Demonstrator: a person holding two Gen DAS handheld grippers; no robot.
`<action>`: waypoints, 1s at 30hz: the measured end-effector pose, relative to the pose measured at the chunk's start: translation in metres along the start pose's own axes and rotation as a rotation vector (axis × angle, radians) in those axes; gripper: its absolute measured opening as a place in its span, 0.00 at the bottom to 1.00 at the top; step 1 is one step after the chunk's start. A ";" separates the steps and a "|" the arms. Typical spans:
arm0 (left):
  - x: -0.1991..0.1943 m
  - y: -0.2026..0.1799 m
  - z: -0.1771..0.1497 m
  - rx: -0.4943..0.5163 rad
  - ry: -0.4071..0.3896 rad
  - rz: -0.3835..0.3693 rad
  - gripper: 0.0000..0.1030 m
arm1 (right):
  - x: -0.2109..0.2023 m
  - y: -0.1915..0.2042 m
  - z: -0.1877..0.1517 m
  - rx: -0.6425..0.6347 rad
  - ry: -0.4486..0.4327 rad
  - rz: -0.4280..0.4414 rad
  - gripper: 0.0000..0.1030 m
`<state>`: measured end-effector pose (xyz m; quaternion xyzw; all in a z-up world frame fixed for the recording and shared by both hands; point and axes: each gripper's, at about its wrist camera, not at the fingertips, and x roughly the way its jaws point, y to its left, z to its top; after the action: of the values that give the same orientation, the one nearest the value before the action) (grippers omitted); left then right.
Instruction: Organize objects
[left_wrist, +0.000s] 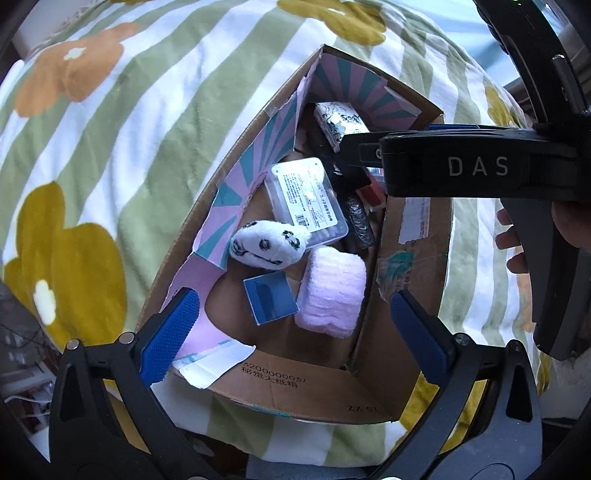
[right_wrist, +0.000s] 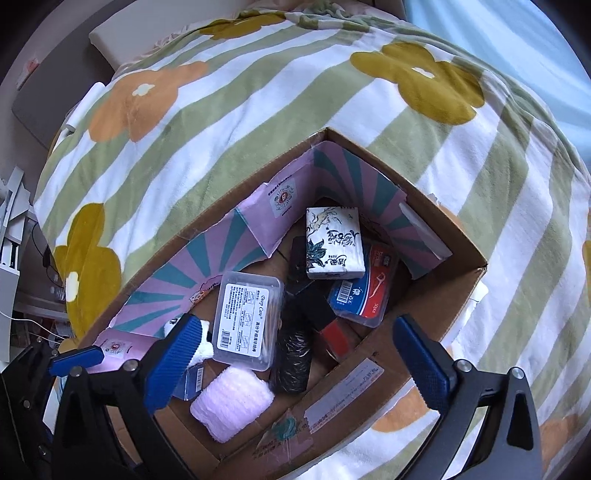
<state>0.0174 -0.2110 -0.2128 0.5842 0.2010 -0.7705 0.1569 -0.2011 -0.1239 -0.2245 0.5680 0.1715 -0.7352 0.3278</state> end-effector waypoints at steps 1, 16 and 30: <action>-0.001 0.001 -0.001 -0.003 -0.001 -0.005 1.00 | -0.002 0.000 -0.001 0.004 -0.003 0.001 1.00; -0.050 -0.018 -0.005 0.066 -0.085 0.022 1.00 | -0.090 0.005 -0.021 0.067 -0.101 0.001 0.99; -0.146 -0.083 -0.008 0.251 -0.214 0.024 1.00 | -0.232 -0.044 -0.109 0.348 -0.245 -0.158 1.00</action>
<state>0.0232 -0.1341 -0.0639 0.5160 0.0783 -0.8456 0.1125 -0.1193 0.0428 -0.0418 0.5073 0.0449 -0.8405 0.1848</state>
